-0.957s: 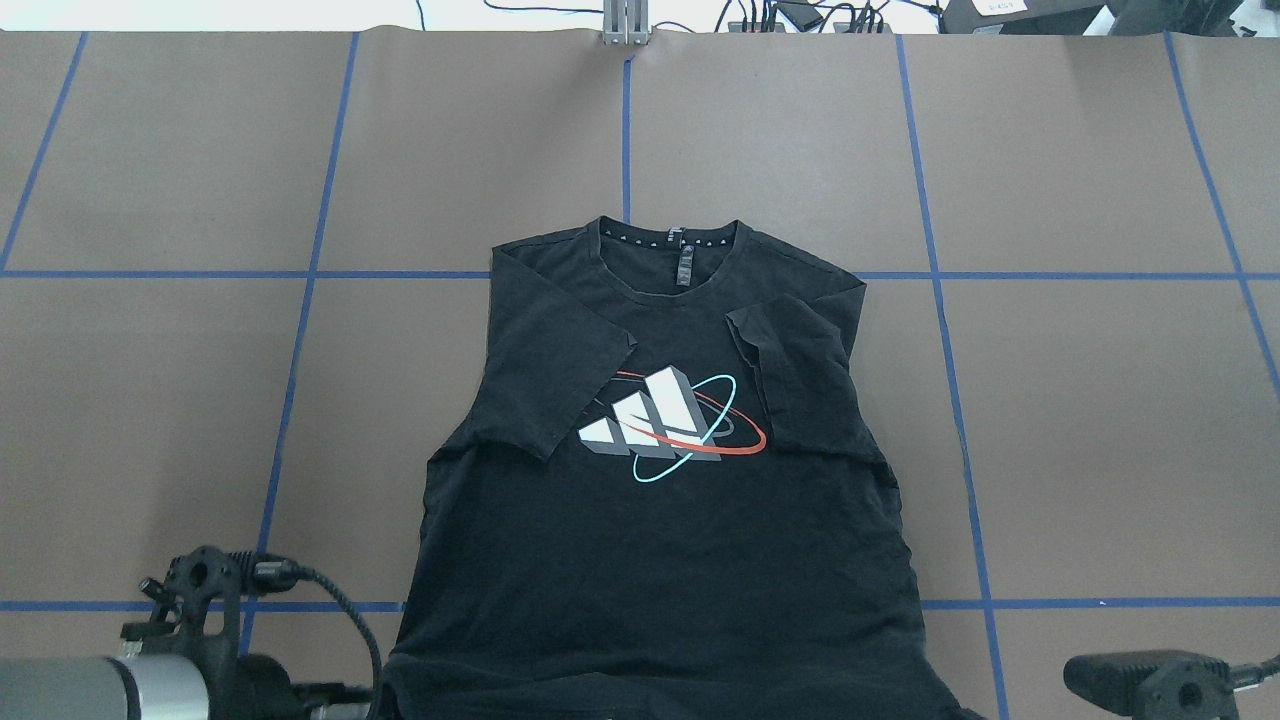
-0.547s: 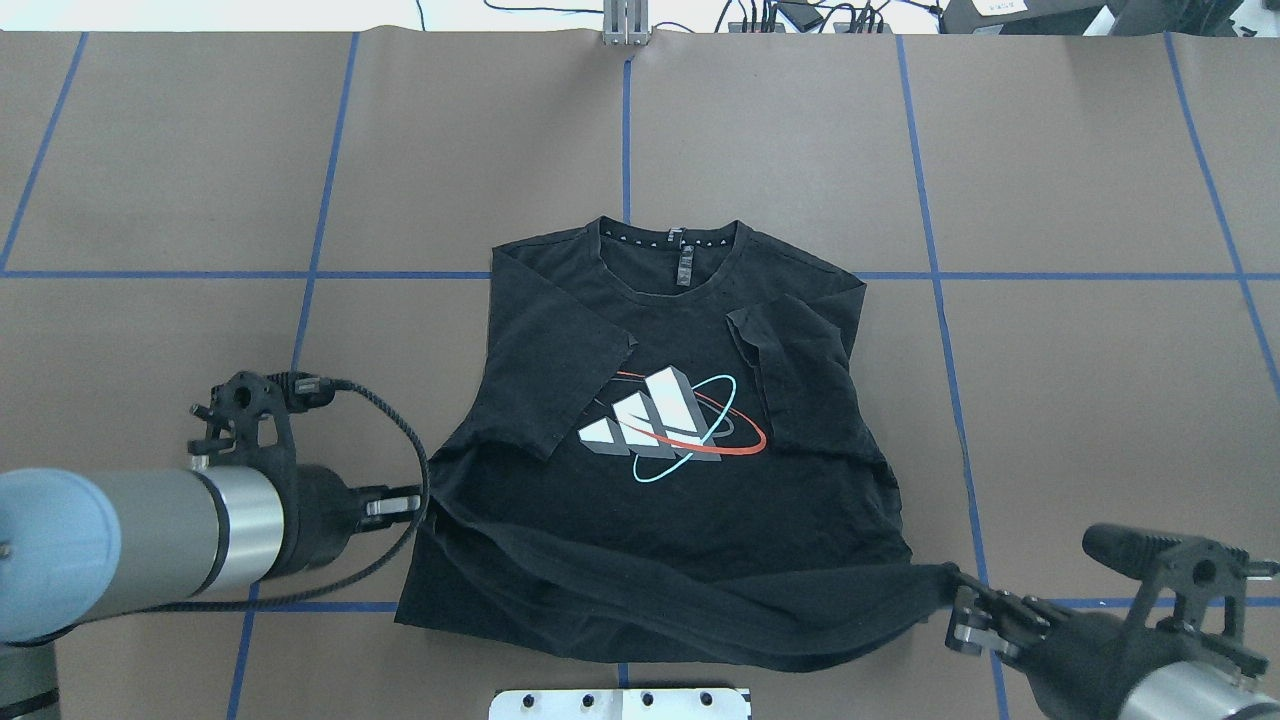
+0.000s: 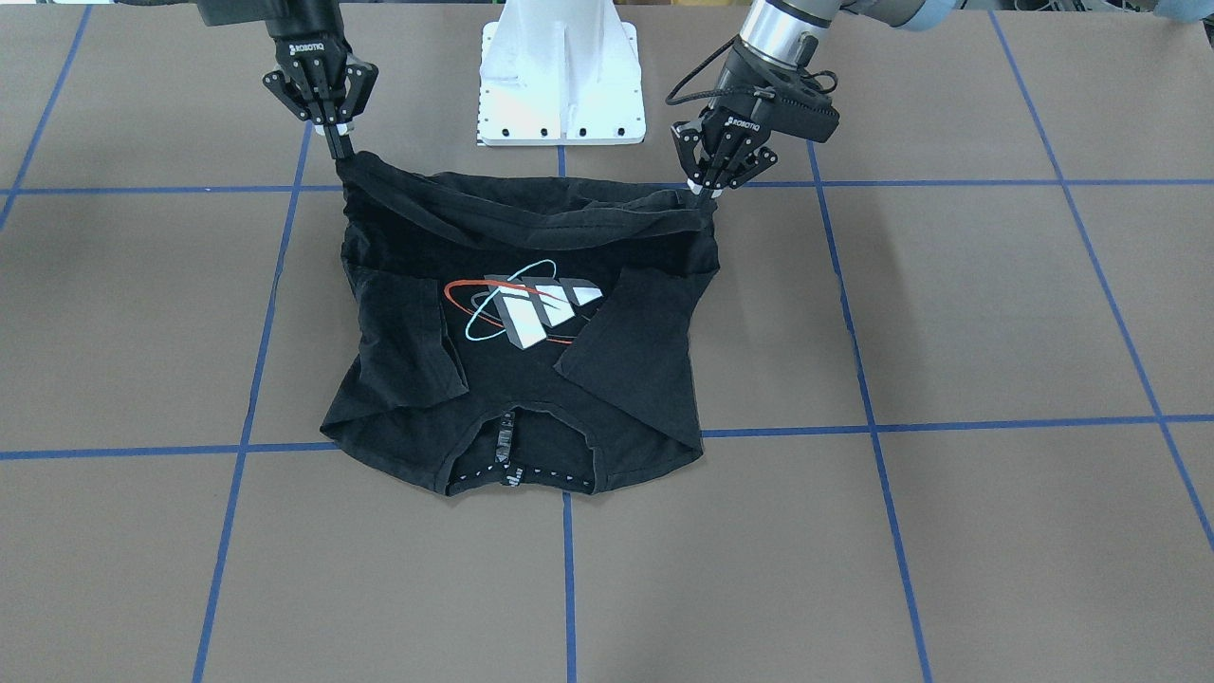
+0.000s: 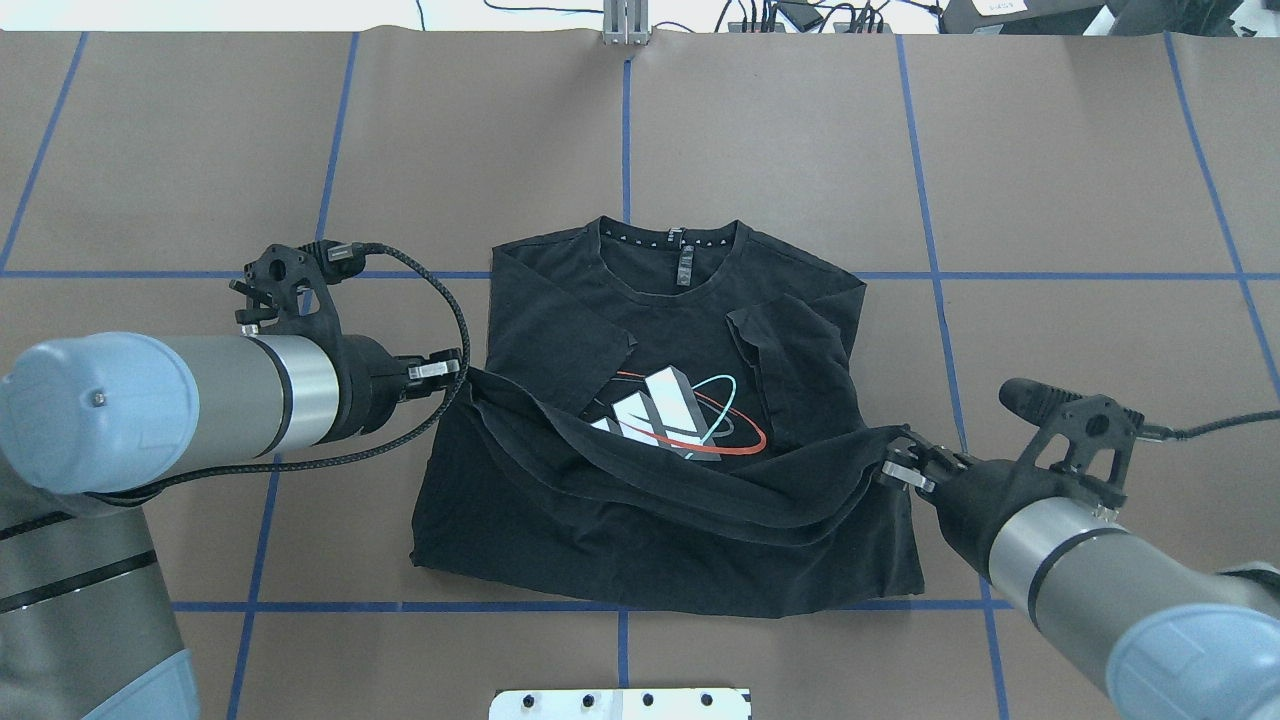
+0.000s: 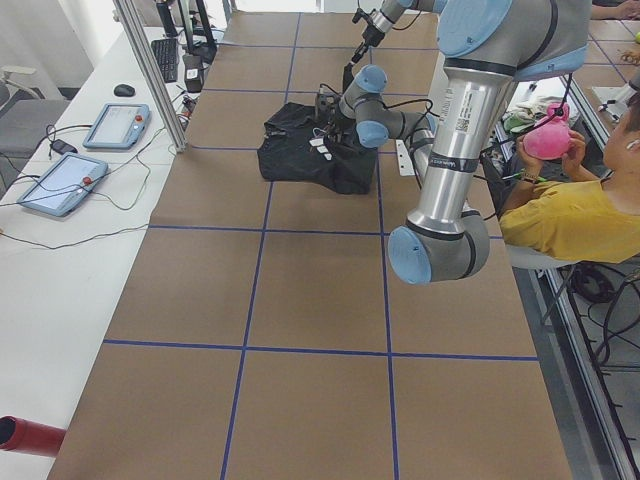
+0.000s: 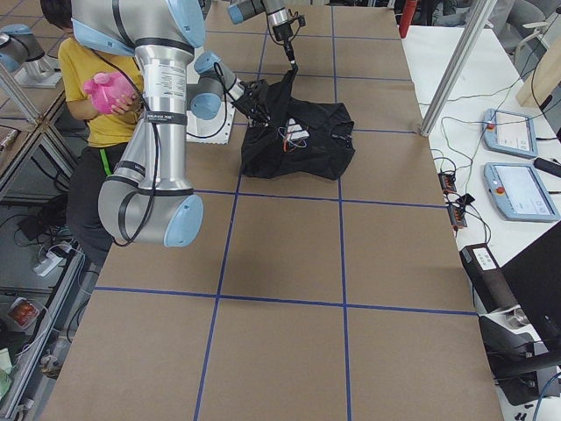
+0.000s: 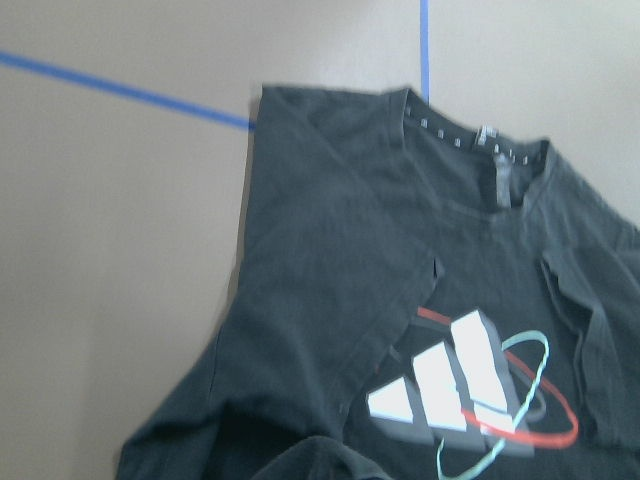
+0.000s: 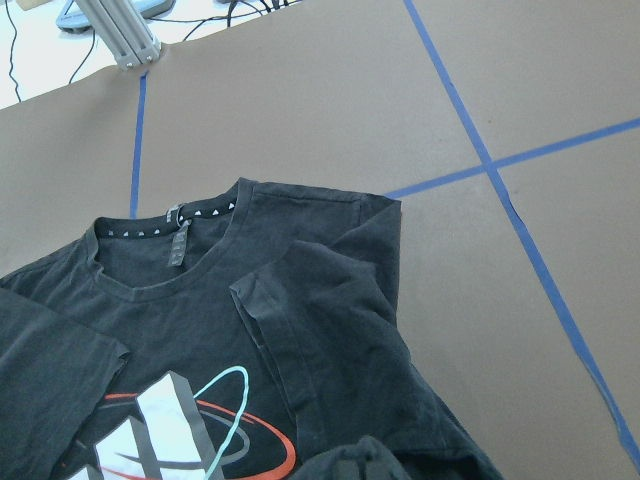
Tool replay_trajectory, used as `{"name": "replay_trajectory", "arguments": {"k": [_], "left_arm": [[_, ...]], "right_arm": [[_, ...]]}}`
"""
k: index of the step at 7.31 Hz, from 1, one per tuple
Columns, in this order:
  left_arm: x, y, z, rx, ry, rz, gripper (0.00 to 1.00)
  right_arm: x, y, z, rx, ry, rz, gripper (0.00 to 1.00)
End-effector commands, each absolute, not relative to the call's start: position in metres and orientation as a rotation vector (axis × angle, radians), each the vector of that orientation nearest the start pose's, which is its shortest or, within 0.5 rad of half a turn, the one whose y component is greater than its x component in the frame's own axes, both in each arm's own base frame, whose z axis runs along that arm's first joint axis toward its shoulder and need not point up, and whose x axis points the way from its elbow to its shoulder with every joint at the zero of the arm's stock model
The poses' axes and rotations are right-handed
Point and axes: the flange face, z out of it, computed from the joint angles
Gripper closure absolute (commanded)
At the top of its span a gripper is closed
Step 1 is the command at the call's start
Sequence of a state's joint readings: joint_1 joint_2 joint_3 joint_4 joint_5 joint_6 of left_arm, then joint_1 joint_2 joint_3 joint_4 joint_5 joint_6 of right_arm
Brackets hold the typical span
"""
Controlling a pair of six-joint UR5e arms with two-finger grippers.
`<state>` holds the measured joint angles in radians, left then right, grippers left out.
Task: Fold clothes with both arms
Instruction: 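Carry the hem with both grippers over the collar edge farthest from the robot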
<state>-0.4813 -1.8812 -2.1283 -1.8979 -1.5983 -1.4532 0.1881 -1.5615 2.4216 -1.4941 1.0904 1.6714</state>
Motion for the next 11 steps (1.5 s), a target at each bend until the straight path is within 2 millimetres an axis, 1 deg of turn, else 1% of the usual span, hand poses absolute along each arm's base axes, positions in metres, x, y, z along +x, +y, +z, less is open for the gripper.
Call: {"name": "replay_trajectory", "arguments": {"k": [1, 2, 4, 5, 6, 7, 8, 9, 10, 11], "left_arm": [[0.382, -0.381, 0.211, 0.387, 1.13, -0.31, 1.0], [0.384, -0.401, 0.205, 0.42, 1.117, -0.309, 1.0], [0.401, -0.439, 0.2, 0.446, 1.082, -0.323, 1.0], [0.405, -0.458, 0.212, 0.454, 1.049, -0.334, 1.0], [0.403, -0.479, 0.214, 0.486, 1.017, -0.319, 1.0], [0.408, -0.495, 0.226, 0.486, 0.987, -0.327, 1.0], [0.414, -0.51, 0.225, 0.505, 0.983, -0.319, 1.0], [0.416, -0.525, 0.229, 0.507, 0.96, -0.327, 1.0], [0.416, -0.535, 0.229, 0.509, 0.951, -0.339, 1.0], [0.419, -0.545, 0.228, 0.508, 0.941, -0.347, 1.0]], "right_arm": [[-0.349, -0.308, 0.262, 0.483, -0.865, 0.477, 1.0], [-0.355, -0.333, 0.258, 0.479, -0.861, 0.479, 1.0], [-0.364, -0.385, 0.244, 0.483, -0.855, 0.496, 1.0], [-0.371, -0.414, 0.238, 0.487, -0.844, 0.516, 1.0], [-0.374, -0.44, 0.237, 0.481, -0.824, 0.512, 1.0], [-0.375, -0.469, 0.236, 0.479, -0.807, 0.529, 1.0], [-0.38, -0.495, 0.228, 0.479, -0.795, 0.544, 1.0], [-0.387, -0.521, 0.222, 0.477, -0.78, 0.561, 1.0], [-0.392, -0.543, 0.22, 0.484, -0.754, 0.566, 1.0], [-0.392, -0.558, 0.231, 0.472, -0.728, 0.574, 1.0]]}}
